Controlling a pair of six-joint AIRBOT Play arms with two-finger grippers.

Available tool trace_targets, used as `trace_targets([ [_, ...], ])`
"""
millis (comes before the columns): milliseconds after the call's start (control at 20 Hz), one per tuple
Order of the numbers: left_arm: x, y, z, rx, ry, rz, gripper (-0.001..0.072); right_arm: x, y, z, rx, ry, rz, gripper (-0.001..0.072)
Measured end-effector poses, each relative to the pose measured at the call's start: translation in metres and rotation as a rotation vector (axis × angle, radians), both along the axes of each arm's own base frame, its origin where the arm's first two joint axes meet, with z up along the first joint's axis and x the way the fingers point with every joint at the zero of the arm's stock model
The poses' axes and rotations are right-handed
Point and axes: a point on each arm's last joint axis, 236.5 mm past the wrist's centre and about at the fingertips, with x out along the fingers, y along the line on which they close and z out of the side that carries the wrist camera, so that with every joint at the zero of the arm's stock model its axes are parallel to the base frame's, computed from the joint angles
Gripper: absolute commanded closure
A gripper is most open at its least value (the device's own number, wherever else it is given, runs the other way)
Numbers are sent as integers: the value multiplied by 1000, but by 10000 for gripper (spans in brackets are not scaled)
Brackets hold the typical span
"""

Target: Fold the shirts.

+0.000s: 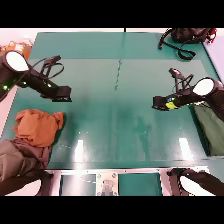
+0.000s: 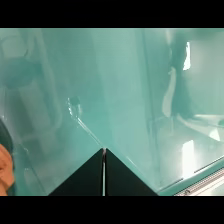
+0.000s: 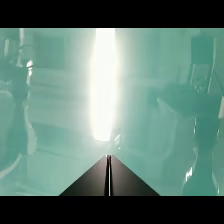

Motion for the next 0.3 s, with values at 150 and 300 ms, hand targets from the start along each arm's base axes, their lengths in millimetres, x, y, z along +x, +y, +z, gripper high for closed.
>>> trace_targets([
  [150,-4,1,-6,9,8,5,683,-3,14,-2,2,-10,35,697],
  [300,-6,0,-8,9,12,5,683,-4,19,-3,2,-13,48,697],
])
